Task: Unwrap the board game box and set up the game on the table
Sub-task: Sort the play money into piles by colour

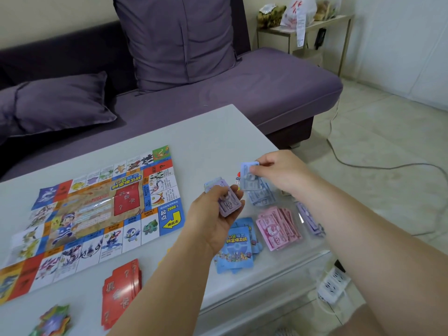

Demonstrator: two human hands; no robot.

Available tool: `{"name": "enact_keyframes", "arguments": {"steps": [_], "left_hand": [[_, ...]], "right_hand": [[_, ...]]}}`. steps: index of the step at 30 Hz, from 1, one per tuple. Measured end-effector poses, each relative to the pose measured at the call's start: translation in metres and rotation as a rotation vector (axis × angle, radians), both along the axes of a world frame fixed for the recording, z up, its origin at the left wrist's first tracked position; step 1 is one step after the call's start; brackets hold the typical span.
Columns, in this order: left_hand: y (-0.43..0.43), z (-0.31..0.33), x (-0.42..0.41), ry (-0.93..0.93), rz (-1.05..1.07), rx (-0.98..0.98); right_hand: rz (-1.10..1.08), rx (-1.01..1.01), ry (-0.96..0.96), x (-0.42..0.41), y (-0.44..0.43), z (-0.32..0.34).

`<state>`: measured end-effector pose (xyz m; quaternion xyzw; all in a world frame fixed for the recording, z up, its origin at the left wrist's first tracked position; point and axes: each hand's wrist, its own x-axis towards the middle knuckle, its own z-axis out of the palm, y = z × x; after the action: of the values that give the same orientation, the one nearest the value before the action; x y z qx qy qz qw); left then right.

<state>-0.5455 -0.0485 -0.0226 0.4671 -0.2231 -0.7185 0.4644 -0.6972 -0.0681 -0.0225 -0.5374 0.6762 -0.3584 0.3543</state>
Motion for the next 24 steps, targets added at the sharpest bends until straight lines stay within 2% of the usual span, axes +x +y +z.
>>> {"name": "enact_keyframes", "arguments": {"steps": [4,6,8,11,15,20,24], "left_hand": [[0.004,0.001,0.006,0.054,-0.034,0.028],[0.006,-0.001,0.006,0.007,-0.079,-0.006],[0.009,0.0,0.005,-0.057,-0.126,-0.062],[0.014,0.001,0.001,-0.129,-0.156,-0.134],[0.023,0.004,-0.008,-0.174,-0.203,-0.191],[0.034,0.011,-0.018,-0.032,-0.303,-0.156],[0.041,0.01,-0.028,-0.104,-0.317,-0.209]], "right_hand": [[-0.069,0.003,0.298,0.0,-0.005,-0.014],[-0.133,-0.046,0.353,0.003,-0.002,-0.009],[-0.086,-0.076,0.214,0.004,0.006,0.005],[0.092,0.039,0.017,0.008,0.032,0.026],[0.092,0.022,0.039,0.004,0.049,0.023],[0.038,0.024,-0.07,-0.019,0.06,0.018],[0.045,0.045,-0.19,-0.038,0.071,0.013]]}}
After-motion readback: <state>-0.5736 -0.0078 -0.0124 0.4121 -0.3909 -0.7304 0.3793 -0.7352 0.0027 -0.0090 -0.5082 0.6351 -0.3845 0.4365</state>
